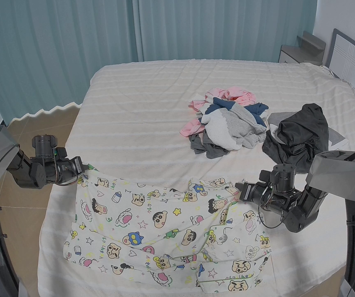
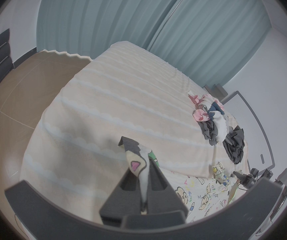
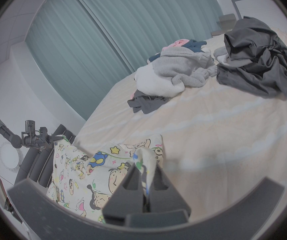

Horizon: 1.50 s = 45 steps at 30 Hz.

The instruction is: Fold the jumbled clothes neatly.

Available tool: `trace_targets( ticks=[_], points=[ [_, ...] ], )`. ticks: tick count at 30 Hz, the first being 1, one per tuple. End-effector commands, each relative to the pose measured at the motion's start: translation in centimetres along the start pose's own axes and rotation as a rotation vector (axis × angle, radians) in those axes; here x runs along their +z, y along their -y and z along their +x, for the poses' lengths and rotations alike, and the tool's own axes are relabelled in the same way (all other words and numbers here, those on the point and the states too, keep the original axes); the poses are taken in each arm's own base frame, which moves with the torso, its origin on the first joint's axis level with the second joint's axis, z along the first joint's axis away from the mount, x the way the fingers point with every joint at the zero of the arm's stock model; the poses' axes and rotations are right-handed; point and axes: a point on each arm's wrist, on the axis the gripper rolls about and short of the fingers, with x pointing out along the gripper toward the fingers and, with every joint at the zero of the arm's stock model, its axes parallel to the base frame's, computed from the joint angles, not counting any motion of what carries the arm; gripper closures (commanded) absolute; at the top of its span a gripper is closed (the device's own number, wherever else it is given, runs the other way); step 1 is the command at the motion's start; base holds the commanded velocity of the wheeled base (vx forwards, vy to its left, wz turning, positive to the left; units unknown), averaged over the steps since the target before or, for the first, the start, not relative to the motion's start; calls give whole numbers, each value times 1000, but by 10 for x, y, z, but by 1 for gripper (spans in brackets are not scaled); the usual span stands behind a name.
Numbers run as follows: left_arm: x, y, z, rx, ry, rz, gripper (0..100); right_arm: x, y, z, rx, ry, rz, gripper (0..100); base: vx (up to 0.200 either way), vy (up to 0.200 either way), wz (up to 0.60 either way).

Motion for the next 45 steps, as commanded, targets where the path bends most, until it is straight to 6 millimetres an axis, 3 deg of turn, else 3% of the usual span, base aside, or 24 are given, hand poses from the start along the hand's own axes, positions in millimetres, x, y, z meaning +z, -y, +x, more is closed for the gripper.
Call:
trace_targets(
  ticks=[1,26,35,45],
  points=[
    [4,7,-12,-6,19,13,100,8,-5,-8,15,30,-5,100,0,0,0],
    [19,13,-36,-18,195,-13,100,6,-4,-28,34,88,-18,100,0,0,0],
    [-3,6,-45,-25,214,-1,100,-13,-4,-50,60,46,-75,100,0,0,0],
    [-24,-4,-59,-12,152,7,100,-21,-12,-78,94,-33,-98,100,0,0,0]
  ],
)
